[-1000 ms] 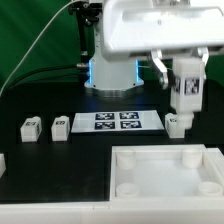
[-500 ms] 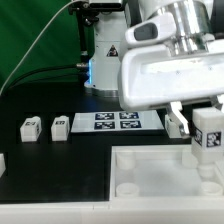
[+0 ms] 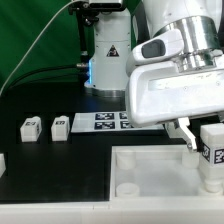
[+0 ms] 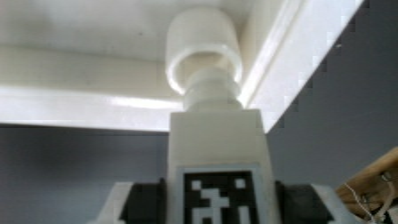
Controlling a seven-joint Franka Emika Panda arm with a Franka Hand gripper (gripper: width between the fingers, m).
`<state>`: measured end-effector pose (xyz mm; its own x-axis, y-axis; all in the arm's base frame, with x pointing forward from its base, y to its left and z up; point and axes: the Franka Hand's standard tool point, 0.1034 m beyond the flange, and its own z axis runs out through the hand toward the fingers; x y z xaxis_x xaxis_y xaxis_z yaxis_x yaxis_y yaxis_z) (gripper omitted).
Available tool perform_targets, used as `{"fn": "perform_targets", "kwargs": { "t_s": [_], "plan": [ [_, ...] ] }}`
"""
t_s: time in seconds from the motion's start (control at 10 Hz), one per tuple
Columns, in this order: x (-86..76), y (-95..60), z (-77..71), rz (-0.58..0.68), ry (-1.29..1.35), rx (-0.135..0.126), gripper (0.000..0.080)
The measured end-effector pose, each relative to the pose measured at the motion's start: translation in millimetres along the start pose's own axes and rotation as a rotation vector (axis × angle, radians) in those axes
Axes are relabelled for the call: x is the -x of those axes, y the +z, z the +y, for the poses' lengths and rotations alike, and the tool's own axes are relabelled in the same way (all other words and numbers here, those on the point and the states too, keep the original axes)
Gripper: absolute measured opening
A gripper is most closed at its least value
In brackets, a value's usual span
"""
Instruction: Assemble one leg
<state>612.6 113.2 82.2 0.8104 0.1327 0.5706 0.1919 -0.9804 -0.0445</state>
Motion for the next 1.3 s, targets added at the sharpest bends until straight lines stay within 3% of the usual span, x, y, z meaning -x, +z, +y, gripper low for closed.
{"fn": "perform_targets", "kwargs": {
  "t_s": [0.6, 1.0, 1.1, 1.2, 1.3],
  "plan": [
    [16.4, 10.9, 1.8, -0.029, -0.004, -0.002, 0.0290],
    [12.4, 14.0, 2.2, -0.012, -0.004, 0.000, 0.0290],
    [14.6, 14.8, 2.2, -0.027, -0.003, -0.002, 0.0348],
    [16.0, 15.4, 1.9, -0.032, -0.004, -0.003, 0.0485],
    [16.1, 15.5, 1.9, -0.033, -0.004, -0.003, 0.0485]
  ]
}}
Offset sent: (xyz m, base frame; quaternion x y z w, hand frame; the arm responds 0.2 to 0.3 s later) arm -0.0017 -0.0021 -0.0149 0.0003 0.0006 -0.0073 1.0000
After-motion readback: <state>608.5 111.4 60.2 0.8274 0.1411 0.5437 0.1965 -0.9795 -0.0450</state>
